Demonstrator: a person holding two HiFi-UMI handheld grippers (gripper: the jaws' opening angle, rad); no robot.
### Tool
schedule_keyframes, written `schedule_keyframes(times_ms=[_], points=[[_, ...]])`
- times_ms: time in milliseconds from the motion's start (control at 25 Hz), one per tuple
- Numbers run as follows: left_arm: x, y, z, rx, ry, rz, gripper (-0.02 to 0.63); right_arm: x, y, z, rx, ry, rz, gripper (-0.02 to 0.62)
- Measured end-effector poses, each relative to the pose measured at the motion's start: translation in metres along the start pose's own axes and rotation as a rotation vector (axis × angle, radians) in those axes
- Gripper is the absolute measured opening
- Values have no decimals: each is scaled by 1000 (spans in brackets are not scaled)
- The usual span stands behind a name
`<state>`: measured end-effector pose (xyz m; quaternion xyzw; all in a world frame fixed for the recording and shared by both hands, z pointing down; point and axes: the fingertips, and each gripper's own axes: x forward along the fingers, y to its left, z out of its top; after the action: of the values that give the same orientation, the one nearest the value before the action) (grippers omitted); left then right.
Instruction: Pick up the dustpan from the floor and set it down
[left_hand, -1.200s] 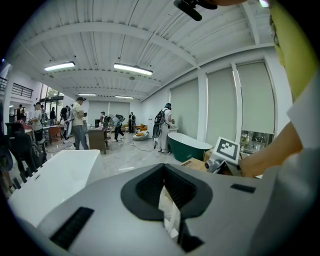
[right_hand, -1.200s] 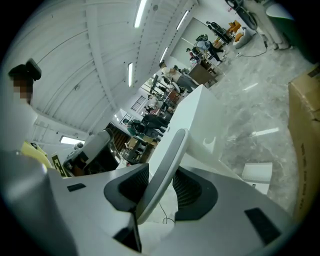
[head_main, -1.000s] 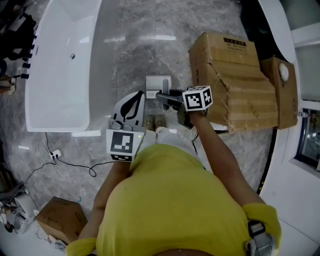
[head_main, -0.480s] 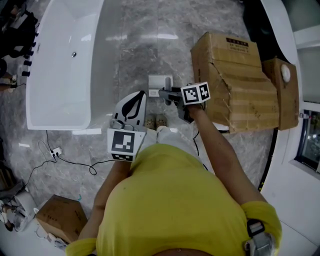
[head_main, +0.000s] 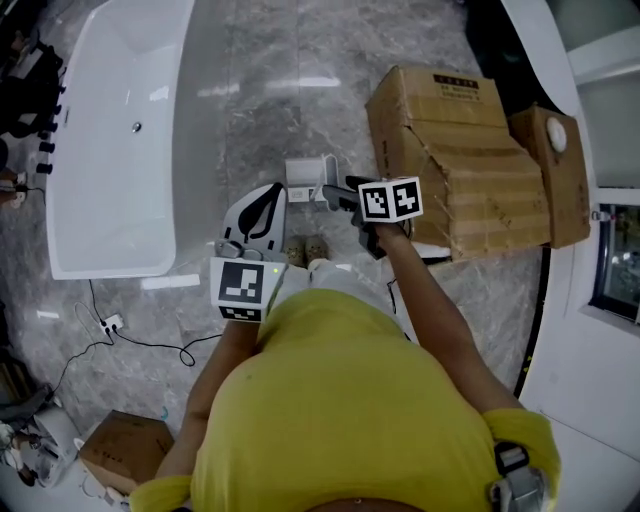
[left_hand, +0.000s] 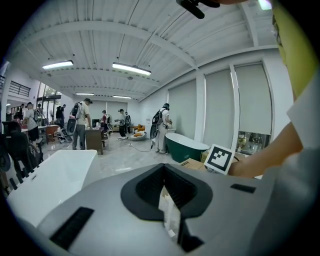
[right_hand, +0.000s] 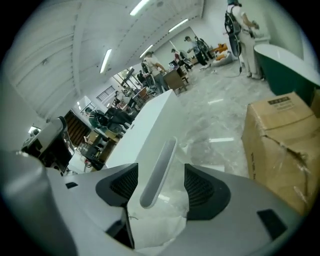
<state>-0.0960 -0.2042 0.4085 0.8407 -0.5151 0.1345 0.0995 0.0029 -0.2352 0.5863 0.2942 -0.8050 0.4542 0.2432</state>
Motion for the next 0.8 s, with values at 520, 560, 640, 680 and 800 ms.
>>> schedule_keyframes(times_ms=[520,560,640,680,800], points=[[15,-19,68,97,-136,-9,3,-158,68,125,-413,-609,-329,26],[14,-19,77,107,-153,1,3,-171,77,133,-449,-657,-356,12],[11,-16,94,121,-188,26,3,-196,95,147,-519,-750,-402,12],[9,-14,104,125,-206,40,3,-208,104,153,-551,-793,-420,11],[-2,-9,133,136,-259,82,3,-238,132,167,-628,-903,-454,11]])
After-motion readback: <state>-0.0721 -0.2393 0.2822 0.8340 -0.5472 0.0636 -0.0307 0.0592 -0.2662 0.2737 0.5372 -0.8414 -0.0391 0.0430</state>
